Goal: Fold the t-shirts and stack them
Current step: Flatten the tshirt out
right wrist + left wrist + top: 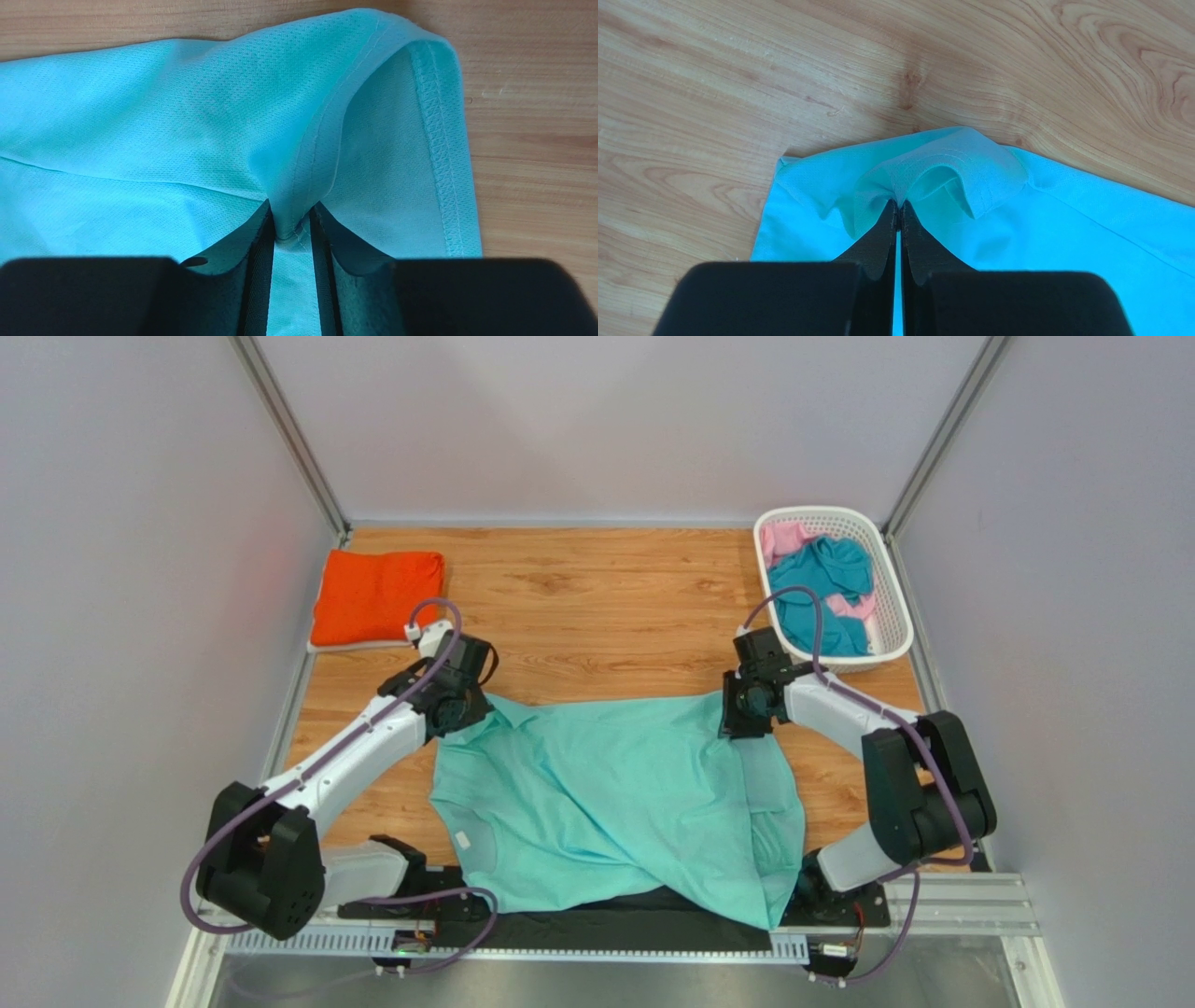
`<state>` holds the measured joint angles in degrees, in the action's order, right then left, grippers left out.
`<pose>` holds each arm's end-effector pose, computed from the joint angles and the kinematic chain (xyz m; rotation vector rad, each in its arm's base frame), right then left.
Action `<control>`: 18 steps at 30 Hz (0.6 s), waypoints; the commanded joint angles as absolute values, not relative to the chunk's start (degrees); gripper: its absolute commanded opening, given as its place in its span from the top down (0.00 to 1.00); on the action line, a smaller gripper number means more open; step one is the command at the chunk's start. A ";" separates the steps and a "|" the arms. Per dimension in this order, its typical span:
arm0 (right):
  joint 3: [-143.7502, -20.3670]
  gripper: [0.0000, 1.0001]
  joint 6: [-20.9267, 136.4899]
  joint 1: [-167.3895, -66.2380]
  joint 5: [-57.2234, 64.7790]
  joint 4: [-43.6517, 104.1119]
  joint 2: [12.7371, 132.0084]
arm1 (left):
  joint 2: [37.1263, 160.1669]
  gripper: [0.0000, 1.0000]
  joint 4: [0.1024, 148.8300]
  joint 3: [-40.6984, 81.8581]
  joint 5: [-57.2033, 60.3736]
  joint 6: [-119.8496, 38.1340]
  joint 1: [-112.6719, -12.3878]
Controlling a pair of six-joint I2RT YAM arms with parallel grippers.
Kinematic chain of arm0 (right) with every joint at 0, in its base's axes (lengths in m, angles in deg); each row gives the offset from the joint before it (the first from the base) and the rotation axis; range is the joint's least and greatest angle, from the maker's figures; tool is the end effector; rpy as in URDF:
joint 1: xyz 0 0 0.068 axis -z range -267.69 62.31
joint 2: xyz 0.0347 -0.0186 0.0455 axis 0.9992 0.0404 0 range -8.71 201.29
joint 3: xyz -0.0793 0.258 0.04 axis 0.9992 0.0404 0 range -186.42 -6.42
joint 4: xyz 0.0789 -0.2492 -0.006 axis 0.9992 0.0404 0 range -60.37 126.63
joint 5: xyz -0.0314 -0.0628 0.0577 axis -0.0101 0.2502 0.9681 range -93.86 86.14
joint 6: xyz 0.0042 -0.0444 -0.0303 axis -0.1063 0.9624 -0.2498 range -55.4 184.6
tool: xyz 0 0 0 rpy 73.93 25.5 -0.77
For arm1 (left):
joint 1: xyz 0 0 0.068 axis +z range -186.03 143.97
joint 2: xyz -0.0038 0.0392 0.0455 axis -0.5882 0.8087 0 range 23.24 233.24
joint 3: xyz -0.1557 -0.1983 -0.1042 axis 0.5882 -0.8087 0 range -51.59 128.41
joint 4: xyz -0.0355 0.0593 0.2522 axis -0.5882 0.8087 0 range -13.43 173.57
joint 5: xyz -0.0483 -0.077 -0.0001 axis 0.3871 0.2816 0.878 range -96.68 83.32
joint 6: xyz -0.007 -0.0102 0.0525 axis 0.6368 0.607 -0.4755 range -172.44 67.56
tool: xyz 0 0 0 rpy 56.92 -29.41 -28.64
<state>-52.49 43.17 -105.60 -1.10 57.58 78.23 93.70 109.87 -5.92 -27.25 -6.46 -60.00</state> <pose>0.2564 0.0847 0.1601 0.0732 2.7987 0.2397 0.2208 -0.0843 0.2229 -0.6014 2.4160 -0.0377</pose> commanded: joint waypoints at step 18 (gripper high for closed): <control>-54.40 1.00 42.71 -105.44 -0.87 60.48 61.97 | 91.97 1.00 84.56 -8.88 -9.22 -13.59 -61.60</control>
<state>-52.14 42.55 -105.60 -0.36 58.65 64.81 91.51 91.57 -11.16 -12.30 -11.05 -60.78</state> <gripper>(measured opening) 0.014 0.007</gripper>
